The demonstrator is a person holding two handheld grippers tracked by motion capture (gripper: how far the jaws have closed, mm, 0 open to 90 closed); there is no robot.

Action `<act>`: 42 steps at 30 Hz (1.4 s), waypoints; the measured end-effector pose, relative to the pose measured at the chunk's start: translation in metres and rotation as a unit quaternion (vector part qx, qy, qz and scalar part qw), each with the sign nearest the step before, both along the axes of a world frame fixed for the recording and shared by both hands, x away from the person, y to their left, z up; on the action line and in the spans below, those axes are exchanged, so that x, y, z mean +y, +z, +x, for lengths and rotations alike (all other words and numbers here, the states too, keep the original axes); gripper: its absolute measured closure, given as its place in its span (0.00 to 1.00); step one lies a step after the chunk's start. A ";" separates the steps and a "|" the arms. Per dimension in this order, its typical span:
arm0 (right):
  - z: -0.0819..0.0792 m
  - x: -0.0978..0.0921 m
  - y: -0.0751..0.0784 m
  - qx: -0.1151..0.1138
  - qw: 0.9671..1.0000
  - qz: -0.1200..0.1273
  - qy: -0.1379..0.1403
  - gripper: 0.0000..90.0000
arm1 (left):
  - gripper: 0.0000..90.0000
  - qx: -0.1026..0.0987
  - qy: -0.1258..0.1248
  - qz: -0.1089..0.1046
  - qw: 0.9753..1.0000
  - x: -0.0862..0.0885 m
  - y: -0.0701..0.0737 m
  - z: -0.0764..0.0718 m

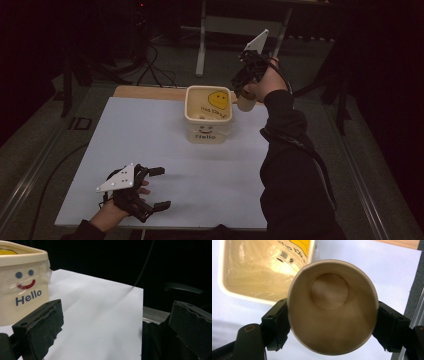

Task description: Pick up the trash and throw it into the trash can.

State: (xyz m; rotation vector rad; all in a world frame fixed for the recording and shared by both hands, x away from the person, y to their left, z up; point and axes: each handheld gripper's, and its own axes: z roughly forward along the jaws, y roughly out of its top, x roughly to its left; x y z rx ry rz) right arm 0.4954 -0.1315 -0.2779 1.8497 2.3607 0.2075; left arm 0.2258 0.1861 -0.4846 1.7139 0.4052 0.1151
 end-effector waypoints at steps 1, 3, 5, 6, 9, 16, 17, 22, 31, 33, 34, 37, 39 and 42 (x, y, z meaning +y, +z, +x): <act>0.000 0.002 0.000 -0.001 1.000 0.001 0.000 0.26 | 0.01 0.000 0.000 0.000 1.000 0.000 0.000 0.000; 0.000 0.004 0.001 -0.001 1.000 0.002 0.003 0.26 | 0.01 0.000 0.000 0.000 1.000 0.000 0.000 0.000; 0.001 0.006 0.002 -0.003 1.000 0.002 0.003 0.26 | 0.01 -0.001 0.000 0.001 1.000 0.001 0.000 0.000; 0.001 0.008 0.003 -0.004 1.000 0.003 0.003 0.26 | 0.01 -0.001 -0.001 0.000 1.000 0.001 0.000 0.000; 0.001 0.013 0.004 -0.007 1.000 0.005 0.004 0.26 | 0.01 -0.001 -0.001 0.001 1.000 0.000 0.000 0.000; 0.002 0.031 0.002 -0.005 1.000 0.014 0.020 0.26 | 0.01 -0.003 -0.001 0.000 1.000 0.001 0.000 -0.001; 0.002 0.033 0.001 -0.003 1.000 0.013 0.021 0.26 | 0.01 -0.003 -0.001 -0.001 1.000 0.002 0.001 -0.001; 0.003 0.042 0.001 -0.004 1.000 0.013 0.028 0.26 | 0.01 -0.002 0.000 -0.001 1.000 0.002 0.000 -0.002; 0.004 0.060 0.000 -0.004 0.999 0.018 0.038 0.26 | 0.01 -0.003 -0.001 0.000 1.000 0.003 0.000 -0.002; 0.004 0.063 -0.001 -0.004 0.999 0.019 0.041 0.26 | 0.01 -0.003 -0.001 0.000 1.000 0.003 0.000 -0.002; 0.004 0.064 -0.002 -0.002 0.999 0.020 0.041 0.26 | 0.01 -0.003 -0.001 0.000 1.000 0.003 0.000 -0.002; 0.005 0.068 -0.004 -0.001 0.999 0.020 0.045 0.26 | 0.01 -0.004 -0.002 0.002 1.000 0.002 0.000 -0.002; 0.005 0.069 -0.004 -0.002 0.999 0.023 0.044 0.26 | 0.01 -0.003 -0.002 0.001 1.000 0.002 0.000 -0.002; 0.006 0.070 -0.004 -0.002 0.999 0.023 0.043 0.26 | 0.01 -0.003 -0.002 0.001 1.000 0.003 0.000 -0.002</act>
